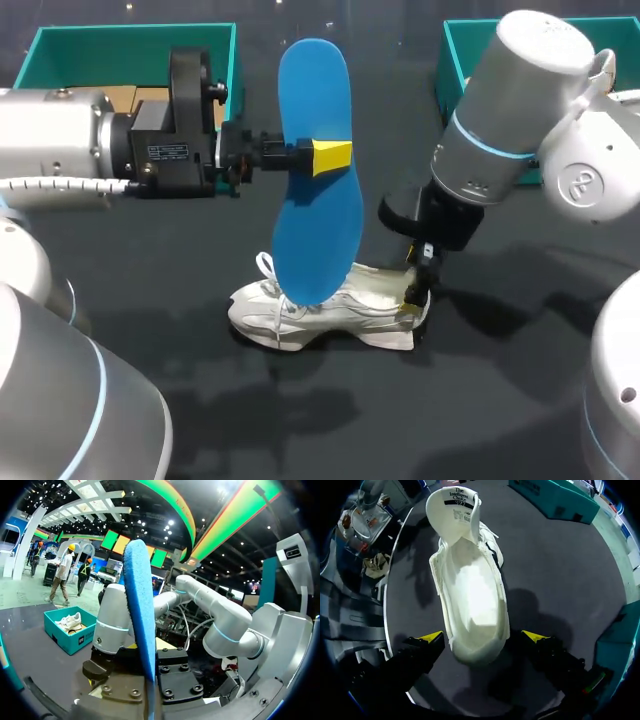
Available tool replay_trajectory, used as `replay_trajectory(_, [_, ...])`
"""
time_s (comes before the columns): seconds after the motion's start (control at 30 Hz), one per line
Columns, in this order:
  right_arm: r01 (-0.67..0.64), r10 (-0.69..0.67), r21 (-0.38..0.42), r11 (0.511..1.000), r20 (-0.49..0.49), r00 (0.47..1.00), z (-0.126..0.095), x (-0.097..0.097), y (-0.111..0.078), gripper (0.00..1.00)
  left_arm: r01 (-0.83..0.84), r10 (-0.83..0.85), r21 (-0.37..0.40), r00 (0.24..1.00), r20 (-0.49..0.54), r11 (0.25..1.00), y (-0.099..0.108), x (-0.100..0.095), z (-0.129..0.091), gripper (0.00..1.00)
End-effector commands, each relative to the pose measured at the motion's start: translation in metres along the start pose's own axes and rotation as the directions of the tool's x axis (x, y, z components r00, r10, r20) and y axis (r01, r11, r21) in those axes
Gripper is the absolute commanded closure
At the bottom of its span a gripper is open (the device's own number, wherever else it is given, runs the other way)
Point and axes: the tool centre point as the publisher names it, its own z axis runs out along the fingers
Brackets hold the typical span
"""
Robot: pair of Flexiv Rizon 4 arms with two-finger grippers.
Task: Take the shoe out of the shoebox, open the shoe tongue, remove and reinsert the insole, then place the shoe into the shoebox
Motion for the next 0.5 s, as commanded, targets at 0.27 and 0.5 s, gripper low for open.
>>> replay_trajectory(0.27, [-0.067,0.062,0.073,0.995,0.063,0.996,-0.0044,-0.0055,0.0062,0.0,0.0,0.0,0.002,1.0,0.003,1.0,-0.0002,0.0021,0.0027,1.0])
replay_trajectory(0.5, [-0.1,0.093,0.093,0.991,0.085,0.992,-0.0011,-0.0064,0.0116,0.0,0.0,0.0,0.002,1.0,0.003,1.0,-0.0002,0.0021,0.0027,1.0])
